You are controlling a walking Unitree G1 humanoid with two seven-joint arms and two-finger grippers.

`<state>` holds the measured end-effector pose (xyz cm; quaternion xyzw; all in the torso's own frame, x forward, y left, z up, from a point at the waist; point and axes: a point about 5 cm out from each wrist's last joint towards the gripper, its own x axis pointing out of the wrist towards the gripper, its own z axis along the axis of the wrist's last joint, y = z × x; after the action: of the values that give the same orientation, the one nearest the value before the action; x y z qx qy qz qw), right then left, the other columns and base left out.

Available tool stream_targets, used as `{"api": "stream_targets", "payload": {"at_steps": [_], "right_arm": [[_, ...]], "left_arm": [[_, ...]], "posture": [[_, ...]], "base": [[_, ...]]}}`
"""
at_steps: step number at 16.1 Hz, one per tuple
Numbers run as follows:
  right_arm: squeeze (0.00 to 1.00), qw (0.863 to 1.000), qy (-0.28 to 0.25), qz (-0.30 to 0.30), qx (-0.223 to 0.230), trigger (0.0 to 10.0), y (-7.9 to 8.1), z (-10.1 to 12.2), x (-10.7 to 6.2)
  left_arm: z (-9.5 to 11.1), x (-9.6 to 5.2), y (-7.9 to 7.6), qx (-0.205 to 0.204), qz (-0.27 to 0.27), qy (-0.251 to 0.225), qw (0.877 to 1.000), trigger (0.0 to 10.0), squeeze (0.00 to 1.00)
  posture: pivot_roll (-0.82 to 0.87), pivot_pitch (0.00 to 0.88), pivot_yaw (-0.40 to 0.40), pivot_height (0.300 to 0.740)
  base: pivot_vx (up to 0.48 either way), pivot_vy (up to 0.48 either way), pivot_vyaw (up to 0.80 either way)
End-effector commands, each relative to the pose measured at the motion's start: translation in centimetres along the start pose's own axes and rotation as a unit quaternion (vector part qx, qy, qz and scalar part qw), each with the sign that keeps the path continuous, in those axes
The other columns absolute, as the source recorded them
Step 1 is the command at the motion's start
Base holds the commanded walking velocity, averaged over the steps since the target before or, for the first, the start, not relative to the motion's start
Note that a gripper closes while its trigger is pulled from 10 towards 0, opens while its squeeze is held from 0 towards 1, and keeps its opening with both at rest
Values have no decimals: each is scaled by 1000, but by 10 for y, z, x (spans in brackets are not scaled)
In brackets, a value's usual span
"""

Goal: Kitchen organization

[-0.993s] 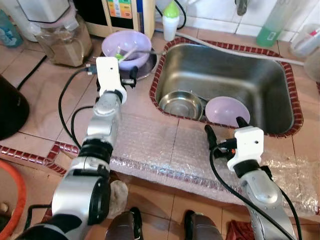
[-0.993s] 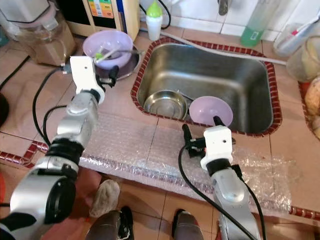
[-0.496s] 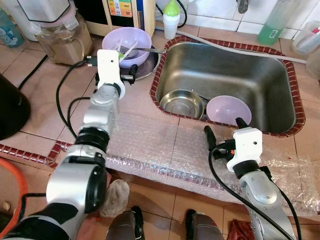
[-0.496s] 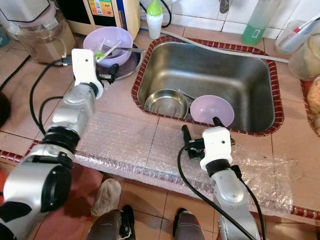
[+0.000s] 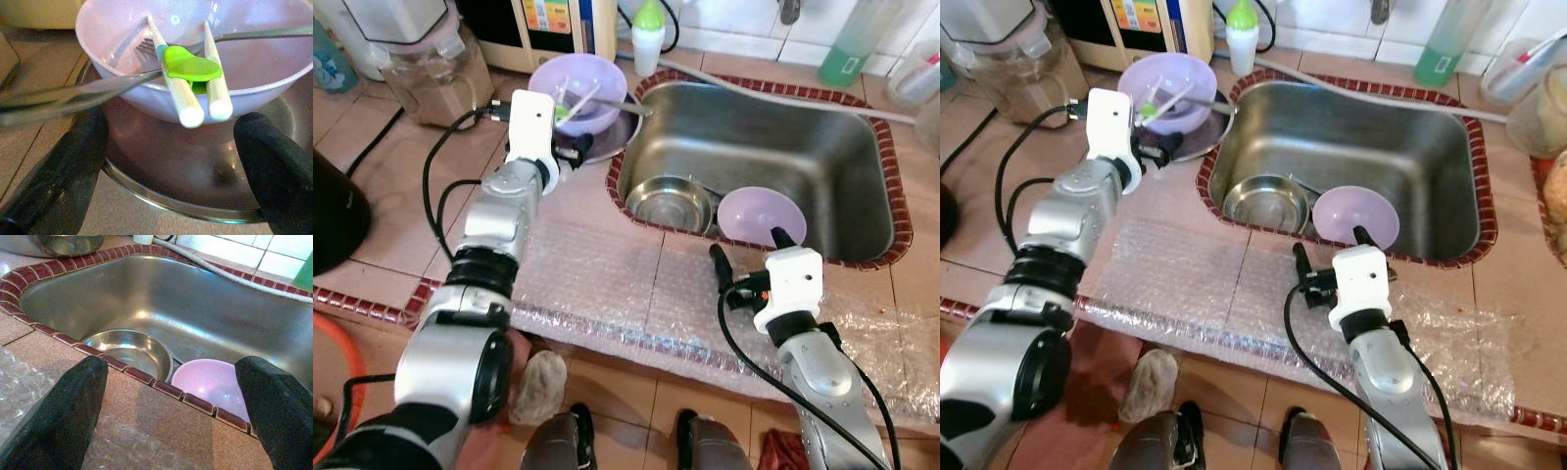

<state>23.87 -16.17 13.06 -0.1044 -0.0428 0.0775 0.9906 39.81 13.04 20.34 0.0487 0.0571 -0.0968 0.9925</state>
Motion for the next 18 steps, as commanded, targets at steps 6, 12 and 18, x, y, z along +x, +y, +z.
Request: {"api": "stream_targets", "payload": {"at_steps": [6,12,18], "right_arm": [[0,1000,11,-2,0,10000,0,-8,3],[0,1000,0,3,3,10000,1,-7,9],[0,991,-51,110,54,10000,20,22,16]], "left_arm": [[-34,-28,18,28,-12,79,996,10000,0],[-32,-55,21,41,-19,92,995,10000,0],[-31,-72,18,67,-50,114,990,10000,0]], "posture": [[-153,206,71,740],[-129,193,71,740],[-110,186,87,740]], "base": [[0,0,0],[0,0,0],[0,0,0]]}}
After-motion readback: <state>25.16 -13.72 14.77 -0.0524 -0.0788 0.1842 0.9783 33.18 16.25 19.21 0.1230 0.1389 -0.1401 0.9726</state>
